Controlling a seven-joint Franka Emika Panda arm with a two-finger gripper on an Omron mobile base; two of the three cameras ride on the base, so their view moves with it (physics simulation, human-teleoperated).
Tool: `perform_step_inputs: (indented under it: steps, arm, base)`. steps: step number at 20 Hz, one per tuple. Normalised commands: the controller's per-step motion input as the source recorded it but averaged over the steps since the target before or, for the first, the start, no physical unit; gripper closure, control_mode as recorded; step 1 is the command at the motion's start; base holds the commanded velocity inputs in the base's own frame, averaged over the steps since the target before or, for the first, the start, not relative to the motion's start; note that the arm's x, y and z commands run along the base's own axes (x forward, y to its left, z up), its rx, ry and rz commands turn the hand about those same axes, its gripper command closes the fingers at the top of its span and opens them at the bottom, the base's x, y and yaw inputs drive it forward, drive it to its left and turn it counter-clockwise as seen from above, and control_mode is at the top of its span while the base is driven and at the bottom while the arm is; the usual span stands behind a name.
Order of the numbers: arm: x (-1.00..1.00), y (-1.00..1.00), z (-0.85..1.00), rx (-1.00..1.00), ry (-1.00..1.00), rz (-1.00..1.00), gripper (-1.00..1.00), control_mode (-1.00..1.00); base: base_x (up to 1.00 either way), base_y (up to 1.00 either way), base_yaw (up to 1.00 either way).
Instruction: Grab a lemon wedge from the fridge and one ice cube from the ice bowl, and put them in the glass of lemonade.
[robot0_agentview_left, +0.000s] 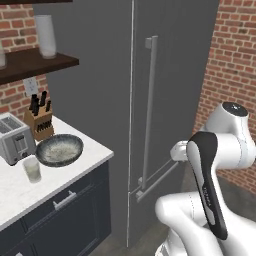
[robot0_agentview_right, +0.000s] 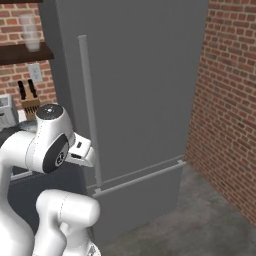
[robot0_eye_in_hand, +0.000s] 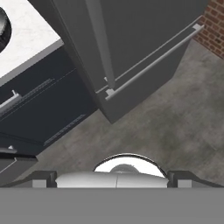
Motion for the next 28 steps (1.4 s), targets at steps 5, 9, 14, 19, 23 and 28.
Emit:
perform_step_inputs:
  steps: [5, 9, 14, 19, 23, 28]
  arm:
    - [0.0, 0.0, 0.0, 0.0, 0.0, 0.0, -1.0, 1.0]
    - [0.0, 0.0, 0.0, 0.0, -0.07, 0.06, -1.0, -1.0]
    - [0.11, 0.0, 0.11, 0.0, -0.12, 0.1, -1.0, -1.0]
    - [0.2, 0.07, 0.53, -0.02, -0.15, 0.03, -1.0, -1.0]
    - [0.59, 0.0, 0.95, -0.11, -0.11, 0.06, -1.0, -1.0]
    - [1.0, 0.06, 0.54, -0.05, 0.0, 0.1, -1.0, -1.0]
  base:
    - [0.0, 0.0, 0.08]
    - [0.0, 0.0, 0.02]
    - [0.0, 0.0, 0.0]
    - [0.0, 0.0, 0.0]
    - [0.0, 0.0, 0.0]
    - [0.0, 0.0, 0.0]
